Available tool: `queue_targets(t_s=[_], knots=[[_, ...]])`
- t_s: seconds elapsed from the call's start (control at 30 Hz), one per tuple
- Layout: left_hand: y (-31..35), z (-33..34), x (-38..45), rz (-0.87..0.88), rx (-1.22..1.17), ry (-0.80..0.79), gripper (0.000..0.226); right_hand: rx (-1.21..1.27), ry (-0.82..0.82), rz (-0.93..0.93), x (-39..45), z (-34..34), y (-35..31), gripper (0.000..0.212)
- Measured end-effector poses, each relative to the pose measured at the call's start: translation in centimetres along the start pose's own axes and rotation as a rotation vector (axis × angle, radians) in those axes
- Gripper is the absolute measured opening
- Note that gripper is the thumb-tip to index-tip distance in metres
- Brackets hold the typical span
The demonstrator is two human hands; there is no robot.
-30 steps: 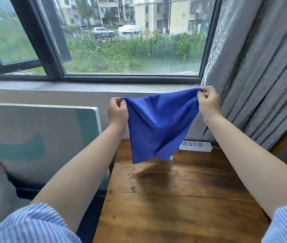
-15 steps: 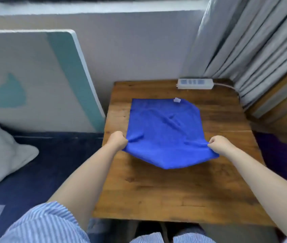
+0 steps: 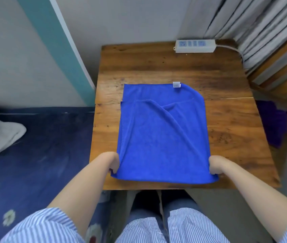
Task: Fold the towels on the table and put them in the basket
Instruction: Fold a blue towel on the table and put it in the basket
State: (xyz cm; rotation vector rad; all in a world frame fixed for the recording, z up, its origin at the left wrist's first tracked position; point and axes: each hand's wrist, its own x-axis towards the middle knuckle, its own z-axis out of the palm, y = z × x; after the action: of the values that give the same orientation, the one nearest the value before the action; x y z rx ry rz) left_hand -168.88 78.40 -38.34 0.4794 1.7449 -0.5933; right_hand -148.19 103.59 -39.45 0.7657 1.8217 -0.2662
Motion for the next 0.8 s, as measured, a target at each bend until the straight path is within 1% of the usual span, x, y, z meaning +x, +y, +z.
queue_targets(t_s=[0.1, 0.13, 0.17, 0.2, 0.23, 0.27, 0.3, 0.33, 0.43, 0.5, 0.57, 0.67, 0.8], knots=[[0.0, 1.2, 0.0, 0.026, -0.020, -0.147, 0.015, -0.017, -0.155, 0.022, -0.1, 0.6, -0.3, 0.031], [0.1, 1.4, 0.1, 0.023, -0.044, -0.154, 0.013, -0.022, -0.161, 0.043, -0.2, 0.4, -0.4, 0.029], [0.2, 1.5, 0.3, 0.020, -0.079, -0.131, 0.013, 0.010, -0.112, 0.065, -0.1, 0.2, -0.5, 0.026], [0.2, 1.2, 0.6, 0.026, -0.107, -0.065, 0.015, 0.043, -0.021, 0.068, 0.0, -0.4, -0.5, 0.020], [0.2, 0.8, 0.9, 0.035, -0.118, 0.040, 0.018, 0.086, 0.079, 0.073, 0.2, -0.9, -0.5, 0.012], [0.3, 0.2, 1.1, 0.036, -0.125, 0.158, 0.019, 0.112, 0.189, 0.077, 0.3, -1.7, -0.6, 0.010], [0.4, -0.7, 1.5, 0.036, -0.144, 0.265, 0.017, 0.132, 0.276, 0.077, 0.3, -2.6, -0.8, 0.014], [0.6, -1.7, 1.6, 0.035, -0.168, 0.336, 0.015, 0.139, 0.353, 0.062, 0.5, -3.6, -0.9, 0.014], [1.3, -4.8, 1.5, 0.035, -0.171, 0.415, 0.019, 0.149, 0.506, -0.014, 1.0, -6.6, -1.8, 0.020], [2.0, -6.9, 1.3, 0.036, -0.172, 0.462, 0.020, 0.138, 0.601, -0.098, 1.9, -8.4, -2.5, 0.012], [2.6, -9.1, 1.3, 0.039, -0.180, 0.532, 0.020, 0.156, 0.666, -0.168, 3.0, -10.1, -2.9, 0.012], [3.2, -11.6, 1.3, 0.038, -0.205, 0.636, 0.025, 0.162, 0.708, -0.244, 4.7, -11.9, -3.4, 0.031], [3.8, -14.6, 2.3, 0.025, -0.240, 0.724, 0.026, 0.231, 0.743, -0.320, 6.5, -13.2, -3.5, 0.043]])
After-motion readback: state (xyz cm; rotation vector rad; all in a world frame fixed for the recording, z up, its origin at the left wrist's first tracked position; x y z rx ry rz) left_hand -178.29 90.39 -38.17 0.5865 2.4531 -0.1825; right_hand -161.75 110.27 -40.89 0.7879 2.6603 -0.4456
